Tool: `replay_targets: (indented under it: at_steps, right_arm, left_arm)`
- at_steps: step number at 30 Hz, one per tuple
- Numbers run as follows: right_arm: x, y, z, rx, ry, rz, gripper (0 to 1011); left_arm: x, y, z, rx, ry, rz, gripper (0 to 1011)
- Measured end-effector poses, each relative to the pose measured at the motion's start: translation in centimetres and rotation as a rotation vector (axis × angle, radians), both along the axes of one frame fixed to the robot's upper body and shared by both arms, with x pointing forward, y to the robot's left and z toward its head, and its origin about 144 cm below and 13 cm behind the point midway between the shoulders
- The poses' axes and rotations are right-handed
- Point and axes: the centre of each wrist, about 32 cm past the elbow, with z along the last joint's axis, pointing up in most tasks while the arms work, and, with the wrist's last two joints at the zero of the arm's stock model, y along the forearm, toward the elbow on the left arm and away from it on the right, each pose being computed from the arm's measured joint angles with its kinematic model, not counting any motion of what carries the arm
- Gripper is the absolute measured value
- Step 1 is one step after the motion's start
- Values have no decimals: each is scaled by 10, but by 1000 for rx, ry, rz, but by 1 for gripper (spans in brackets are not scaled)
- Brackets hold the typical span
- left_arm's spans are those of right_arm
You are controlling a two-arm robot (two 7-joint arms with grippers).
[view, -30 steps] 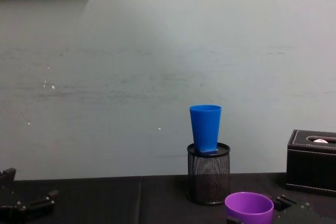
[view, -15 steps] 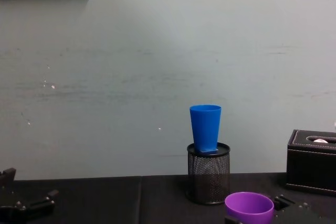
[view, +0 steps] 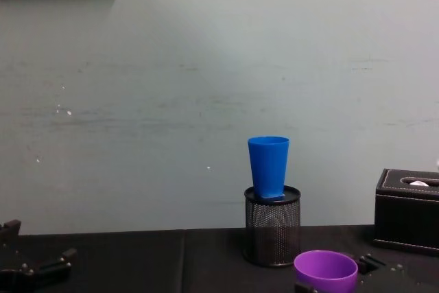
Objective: Pick up one cup with a gripper and tap it against the other cup.
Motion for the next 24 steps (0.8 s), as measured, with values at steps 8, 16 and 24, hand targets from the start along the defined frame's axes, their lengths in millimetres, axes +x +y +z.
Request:
replay_targets:
  at_steps: [8,16,24]
  right_arm:
    - [0,0,0,0,1,1,851]
    - [0,0,0,0,1,2,768]
    - [0,0,0,1,1,2,735]
  left_arm:
    - [0,0,0,0,0,0,1005]
    - [0,0,0,0,0,0,1005]
    - [0,0,0,0,0,0,1005]
